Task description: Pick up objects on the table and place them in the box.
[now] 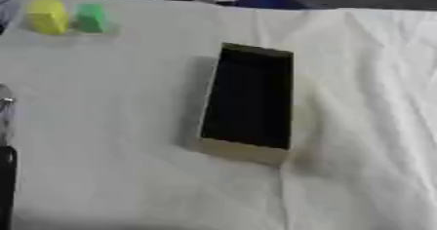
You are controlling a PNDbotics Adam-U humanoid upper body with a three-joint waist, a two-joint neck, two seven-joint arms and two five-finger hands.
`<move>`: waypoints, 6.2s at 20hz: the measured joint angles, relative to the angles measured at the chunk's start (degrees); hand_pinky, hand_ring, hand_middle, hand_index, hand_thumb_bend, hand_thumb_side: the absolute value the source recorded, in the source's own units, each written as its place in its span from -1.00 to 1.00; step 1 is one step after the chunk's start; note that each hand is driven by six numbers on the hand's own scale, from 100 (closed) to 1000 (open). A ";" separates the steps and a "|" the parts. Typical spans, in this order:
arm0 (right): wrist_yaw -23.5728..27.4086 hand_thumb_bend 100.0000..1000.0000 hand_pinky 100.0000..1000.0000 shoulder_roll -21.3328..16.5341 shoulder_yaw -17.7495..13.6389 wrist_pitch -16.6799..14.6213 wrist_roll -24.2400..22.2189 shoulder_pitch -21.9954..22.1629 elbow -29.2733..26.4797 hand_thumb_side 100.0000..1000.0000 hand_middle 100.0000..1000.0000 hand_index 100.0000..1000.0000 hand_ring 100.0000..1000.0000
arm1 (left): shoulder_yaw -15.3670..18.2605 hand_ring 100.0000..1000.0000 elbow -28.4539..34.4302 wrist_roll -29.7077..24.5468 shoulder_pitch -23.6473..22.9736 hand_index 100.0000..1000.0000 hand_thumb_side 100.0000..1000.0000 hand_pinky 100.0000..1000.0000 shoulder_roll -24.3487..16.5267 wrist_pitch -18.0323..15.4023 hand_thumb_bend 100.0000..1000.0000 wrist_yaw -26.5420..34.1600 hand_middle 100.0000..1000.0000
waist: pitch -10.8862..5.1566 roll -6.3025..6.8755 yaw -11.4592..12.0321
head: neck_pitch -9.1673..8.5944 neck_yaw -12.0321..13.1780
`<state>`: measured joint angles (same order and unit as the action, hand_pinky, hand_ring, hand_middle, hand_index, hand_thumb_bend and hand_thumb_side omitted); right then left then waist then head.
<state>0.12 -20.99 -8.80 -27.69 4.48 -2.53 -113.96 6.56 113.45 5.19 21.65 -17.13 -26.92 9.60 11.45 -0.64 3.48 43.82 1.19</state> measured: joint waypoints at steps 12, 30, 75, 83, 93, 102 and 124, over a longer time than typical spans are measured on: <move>0.00 -1.00 0.58 0.00 -0.11 -0.33 0.38 0.24 0.00 0.35 0.06 0.61 0.60 | -0.89 0.51 0.00 -0.96 0.19 0.75 0.03 0.40 -0.93 1.96 -0.79 0.96 0.50 | -0.39 0.19 -1.39 | 0.00 -0.21; -1.01 -1.00 0.58 -1.01 -0.35 -0.50 0.59 1.07 0.00 0.37 0.06 0.61 0.60 | 0.26 0.66 -13.02 -3.20 4.59 0.88 -0.23 0.52 -26.92 5.34 -0.85 -11.00 0.66 | -0.47 1.61 -1.26 | 0.00 2.04; -3.56 -1.00 0.58 -2.49 0.71 -2.05 0.54 0.04 0.00 0.40 0.04 0.61 0.60 | -7.02 0.78 -57.73 -27.11 28.97 0.87 -0.87 0.71 -31.74 -4.04 -0.08 -49.68 0.78 | 4.17 2.45 -3.18 | 0.00 3.65; -3.88 -1.00 0.58 -2.49 0.69 -2.27 0.79 0.36 0.00 0.40 0.04 0.61 0.60 | -6.94 0.81 -58.34 -27.58 29.04 0.88 -0.90 0.73 -31.73 -3.59 -0.02 -51.34 0.80 | 4.17 2.50 -4.04 | 0.00 3.55; -4.96 -1.00 0.58 -2.49 0.63 -2.69 1.22 1.02 0.00 0.41 0.04 0.61 0.61 | -6.52 0.83 -59.83 -28.25 30.70 0.90 -1.00 0.76 -31.73 -2.89 0.10 -54.77 0.83 | 4.96 2.70 -4.77 | 0.00 4.65; -6.65 -1.00 0.58 -2.50 0.70 -2.82 1.35 0.96 0.00 0.43 0.03 0.61 0.61 | -4.98 0.82 -67.17 -28.88 36.89 0.89 -1.00 0.76 -29.56 -0.89 0.11 -61.75 0.83 | 7.04 3.18 -5.68 | -1.13 6.43; -8.54 -1.00 0.58 -2.50 0.97 -3.17 1.88 0.55 0.00 0.46 0.02 0.61 0.61 | -2.46 0.82 -72.80 -22.75 38.33 0.88 -1.00 0.76 -28.28 1.90 0.12 -72.28 0.86 | 8.77 2.79 -4.83 | -6.65 7.48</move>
<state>-8.42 -23.49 -7.83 -30.86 6.37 -1.98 -113.96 4.10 40.65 -17.56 59.98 -45.41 -25.01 -62.68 20.22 2.16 -1.34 37.17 8.68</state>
